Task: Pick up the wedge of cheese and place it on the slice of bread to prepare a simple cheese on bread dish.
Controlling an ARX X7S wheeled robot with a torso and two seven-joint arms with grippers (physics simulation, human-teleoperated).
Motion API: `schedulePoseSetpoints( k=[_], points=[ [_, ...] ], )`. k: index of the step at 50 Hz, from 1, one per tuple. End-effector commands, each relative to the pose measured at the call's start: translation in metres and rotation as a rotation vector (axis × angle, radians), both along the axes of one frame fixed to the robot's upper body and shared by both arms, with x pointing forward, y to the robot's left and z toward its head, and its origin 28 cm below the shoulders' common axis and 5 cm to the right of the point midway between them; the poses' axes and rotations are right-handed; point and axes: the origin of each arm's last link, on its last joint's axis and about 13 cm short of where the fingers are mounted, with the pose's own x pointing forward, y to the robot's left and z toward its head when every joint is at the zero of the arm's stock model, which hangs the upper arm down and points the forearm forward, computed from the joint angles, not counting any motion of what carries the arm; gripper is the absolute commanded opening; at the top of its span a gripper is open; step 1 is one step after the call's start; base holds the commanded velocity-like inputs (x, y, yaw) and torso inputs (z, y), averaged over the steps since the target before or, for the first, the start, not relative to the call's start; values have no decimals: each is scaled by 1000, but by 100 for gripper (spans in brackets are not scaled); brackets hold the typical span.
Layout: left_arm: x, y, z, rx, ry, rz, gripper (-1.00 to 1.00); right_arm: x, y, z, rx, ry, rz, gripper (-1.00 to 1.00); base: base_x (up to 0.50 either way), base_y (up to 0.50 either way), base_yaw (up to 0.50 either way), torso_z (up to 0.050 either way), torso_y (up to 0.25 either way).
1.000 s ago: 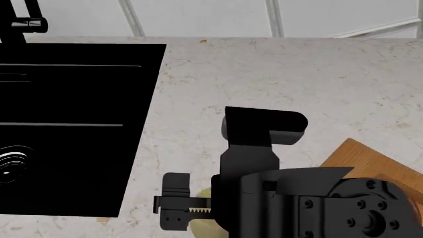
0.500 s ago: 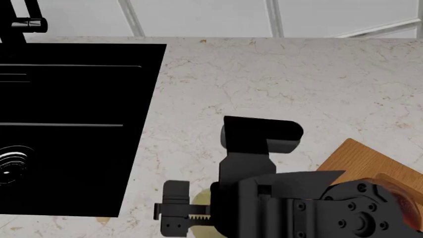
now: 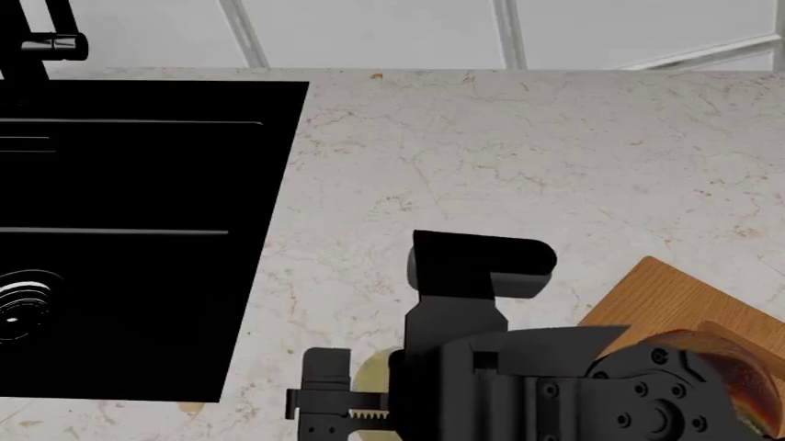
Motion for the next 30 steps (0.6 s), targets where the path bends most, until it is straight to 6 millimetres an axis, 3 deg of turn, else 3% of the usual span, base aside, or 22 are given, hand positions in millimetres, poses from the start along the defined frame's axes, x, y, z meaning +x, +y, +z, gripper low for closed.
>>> schedulePoseSetpoints(
  k=[1,14,15,30],
  points=[
    [-1,0,0,-1,-4,-1,100,0,-1,-5,-4,13,-4,100,0,0,0,0,0],
    [0,0,0,-2,-6,-4,100,1,0,-8,-11,20,4,100,0,0,0,0,0],
    [0,0,0,-2,-7,-4,100,1,0,-8,-13,18,1,-100,0,0,0,0,0],
    [-1,0,0,1,-6,-1,100,-2,0,6,-49,-41,11,-100,0,0,0,0,0]
  ],
)
